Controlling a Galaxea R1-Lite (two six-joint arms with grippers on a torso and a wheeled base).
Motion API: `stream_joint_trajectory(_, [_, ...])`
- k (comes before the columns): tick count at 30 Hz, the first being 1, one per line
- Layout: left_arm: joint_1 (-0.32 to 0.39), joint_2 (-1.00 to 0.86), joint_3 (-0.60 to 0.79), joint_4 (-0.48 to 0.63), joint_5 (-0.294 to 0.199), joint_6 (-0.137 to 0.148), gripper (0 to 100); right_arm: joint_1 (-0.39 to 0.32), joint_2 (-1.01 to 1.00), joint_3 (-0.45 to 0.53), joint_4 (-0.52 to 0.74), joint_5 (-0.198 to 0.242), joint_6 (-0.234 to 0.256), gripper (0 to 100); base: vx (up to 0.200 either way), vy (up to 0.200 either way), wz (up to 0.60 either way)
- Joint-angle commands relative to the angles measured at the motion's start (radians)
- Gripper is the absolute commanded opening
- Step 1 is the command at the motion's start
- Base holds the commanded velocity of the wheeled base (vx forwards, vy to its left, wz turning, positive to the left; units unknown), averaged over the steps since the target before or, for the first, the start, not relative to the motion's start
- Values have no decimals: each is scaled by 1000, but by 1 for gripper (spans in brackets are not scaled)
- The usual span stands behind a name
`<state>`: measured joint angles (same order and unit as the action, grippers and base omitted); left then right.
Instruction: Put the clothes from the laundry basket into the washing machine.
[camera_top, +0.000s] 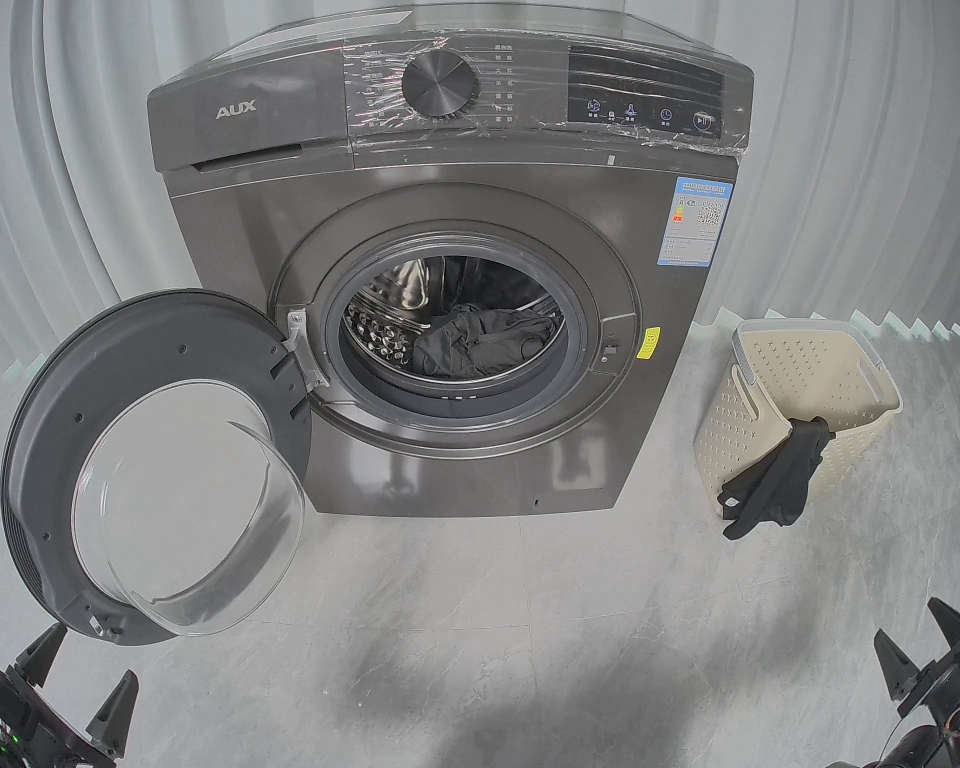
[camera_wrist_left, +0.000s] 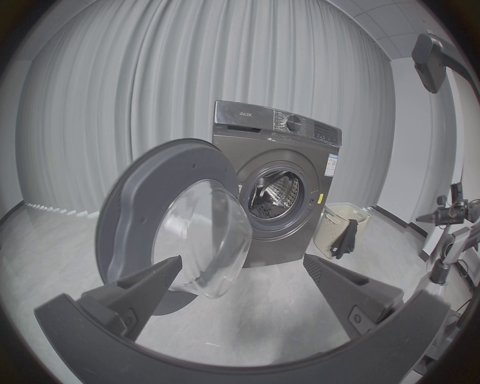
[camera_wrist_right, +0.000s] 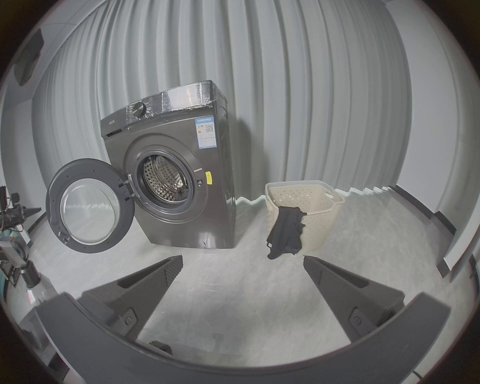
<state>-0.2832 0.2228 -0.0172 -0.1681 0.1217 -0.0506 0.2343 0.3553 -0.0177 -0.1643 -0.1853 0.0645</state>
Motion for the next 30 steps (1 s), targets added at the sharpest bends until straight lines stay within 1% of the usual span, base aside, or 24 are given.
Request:
stream_joint_trajectory(1, [154,-131,17,96,-14,29,100,-102,-262,16,100,23,-6,100,0,0,0])
stream_joint_trajectory(3, [243,-141,17,98,-27,41,100,-107,-260,18,94,17,-25,100,0,0,0])
stream_joint_trajectory(4, [300,-169,17,99,-50,34,100,-112,-257,18,94,17,-37,100,0,0,0])
stream_joint_trajectory(5, [315,-195,17,98,-83,34,100,-119,-256,18,94,17,-48,100,0,0,0])
stream_joint_trajectory(6, [303,-197,17,98,-97,40,100,-130,-256,18,94,18,-54,100,0,0,0])
stream_joint_trajectory(8, [285,-210,17,105,-108,34,100,-170,-265,18,95,21,-74,100,0,0,0])
stream_joint_trajectory(9, [282,-221,14,107,-102,37,100,-211,-288,16,97,35,-92,100,0,0,0])
stream_joint_trajectory(10, [282,-223,16,113,-100,48,100,-237,-337,16,101,73,-107,100,0,0,0])
stream_joint_trajectory(11, [282,-223,16,121,-100,45,100,-243,-355,15,104,104,-112,100,0,0,0])
stream_joint_trajectory(12, [282,-223,16,140,-116,37,100,-240,-354,15,109,121,-117,100,0,0,0])
stream_joint_trajectory(14, [279,-223,16,176,-132,45,100,-239,-337,10,118,136,-127,100,0,0,0])
stream_joint_trajectory(15, [280,-223,13,183,-146,52,100,-236,-345,-1,147,168,-121,100,0,0,0])
stream_joint_trajectory(17, [282,-223,16,173,-157,60,100,-237,-354,-33,230,310,-84,100,0,0,0])
stream_joint_trajectory(18, [280,-223,16,173,-157,58,100,-239,-354,-42,255,357,-32,100,0,0,0])
stream_joint_trajectory(19, [280,-223,16,173,-157,55,100,-240,-355,-41,258,340,1,100,0,0,0])
stream_joint_trajectory(20, [280,-223,16,173,-151,48,100,-239,-355,-39,252,277,29,100,0,0,0])
stream_joint_trajectory(21, [280,-223,16,173,-151,45,100,-239,-355,-39,250,237,29,100,0,0,0])
stream_joint_trajectory(22, [280,-223,16,173,-151,48,100,-240,-354,-39,249,233,37,100,0,0,0])
stream_joint_trajectory(23, [280,-223,16,173,-152,52,100,-240,-354,-39,249,254,29,100,0,0,0])
stream_joint_trajectory(24, [280,-223,16,171,-151,54,100,-242,-354,-39,247,287,25,100,0,0,0])
stream_joint_trajectory(25, [280,-223,16,171,-152,52,100,-242,-354,-39,247,293,23,100,0,0,0])
stream_joint_trajectory(26, [280,-223,16,171,-151,52,100,-242,-354,-39,247,288,23,100,0,-200,0])
stream_joint_trajectory(28, [283,-223,16,171,-148,52,100,-240,-354,-39,247,228,44,100,0,-200,0])
stream_joint_trajectory(30, [282,-223,16,171,-146,49,100,-240,-354,-38,247,187,63,100,0,-200,0])
